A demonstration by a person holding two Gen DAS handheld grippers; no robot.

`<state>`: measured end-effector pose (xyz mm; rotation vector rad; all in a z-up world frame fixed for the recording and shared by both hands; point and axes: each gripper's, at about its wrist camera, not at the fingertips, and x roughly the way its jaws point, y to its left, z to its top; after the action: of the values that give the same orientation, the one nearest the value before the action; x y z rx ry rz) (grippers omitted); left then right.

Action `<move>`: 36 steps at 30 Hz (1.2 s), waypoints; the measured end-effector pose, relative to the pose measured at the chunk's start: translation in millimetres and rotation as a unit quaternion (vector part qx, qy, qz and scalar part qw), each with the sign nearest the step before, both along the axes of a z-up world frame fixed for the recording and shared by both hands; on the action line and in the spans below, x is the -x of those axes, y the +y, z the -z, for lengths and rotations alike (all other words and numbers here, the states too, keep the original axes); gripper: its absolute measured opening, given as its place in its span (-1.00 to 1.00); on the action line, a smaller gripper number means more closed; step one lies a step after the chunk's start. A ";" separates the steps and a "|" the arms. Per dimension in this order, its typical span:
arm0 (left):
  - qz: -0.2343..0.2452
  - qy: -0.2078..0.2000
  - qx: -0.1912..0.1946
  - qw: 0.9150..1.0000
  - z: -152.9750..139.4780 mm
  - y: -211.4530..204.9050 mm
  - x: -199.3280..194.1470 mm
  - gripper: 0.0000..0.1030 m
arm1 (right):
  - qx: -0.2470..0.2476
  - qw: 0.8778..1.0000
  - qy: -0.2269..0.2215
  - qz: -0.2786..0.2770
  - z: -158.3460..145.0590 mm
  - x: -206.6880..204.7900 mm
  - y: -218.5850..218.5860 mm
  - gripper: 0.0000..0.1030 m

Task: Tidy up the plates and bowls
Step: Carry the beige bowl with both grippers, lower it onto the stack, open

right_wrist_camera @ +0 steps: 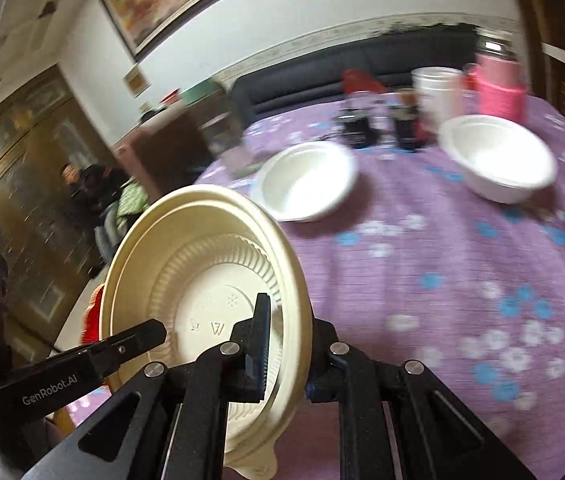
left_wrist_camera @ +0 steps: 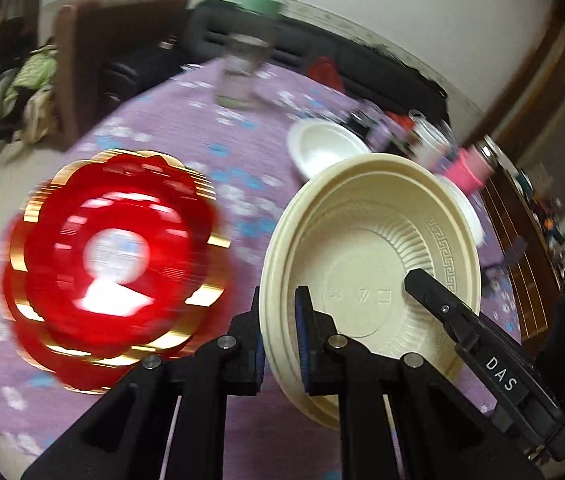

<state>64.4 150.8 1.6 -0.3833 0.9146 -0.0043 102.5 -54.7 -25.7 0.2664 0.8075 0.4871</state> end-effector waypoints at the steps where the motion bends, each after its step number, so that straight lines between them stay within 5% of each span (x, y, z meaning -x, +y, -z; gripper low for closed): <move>1: -0.009 -0.001 -0.002 1.000 -1.8 11.7 2.9 -0.76 | 0.003 1.000 -0.003 -0.011 -3.8 -0.3 14.8 -0.72; 12: -0.090 0.013 -0.021 0.996 3.9 115.5 10.3 -0.76 | 0.048 0.995 0.005 -0.090 -5.8 -20.6 140.6 -0.71; 26: -0.111 0.039 -0.008 0.993 28.2 139.1 -1.2 -0.74 | 0.072 0.991 0.040 -0.103 20.6 -39.0 174.9 -0.68; 32: -0.114 0.017 0.001 0.993 23.0 140.6 5.2 -0.38 | 0.073 0.992 0.029 -0.100 19.6 -35.2 180.1 -0.65; 34: -0.116 0.003 -0.001 0.993 17.8 139.4 9.6 -0.03 | 0.073 0.992 0.023 -0.099 19.7 -33.8 181.2 -0.57; 36: -0.115 -0.009 -0.004 0.993 11.3 137.5 13.6 0.08 | 0.081 0.992 0.012 -0.097 17.6 -31.3 183.0 -0.45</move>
<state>50.8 288.3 -9.7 -0.4782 0.8477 0.2080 133.8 128.2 -43.3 0.0435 0.8967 0.5974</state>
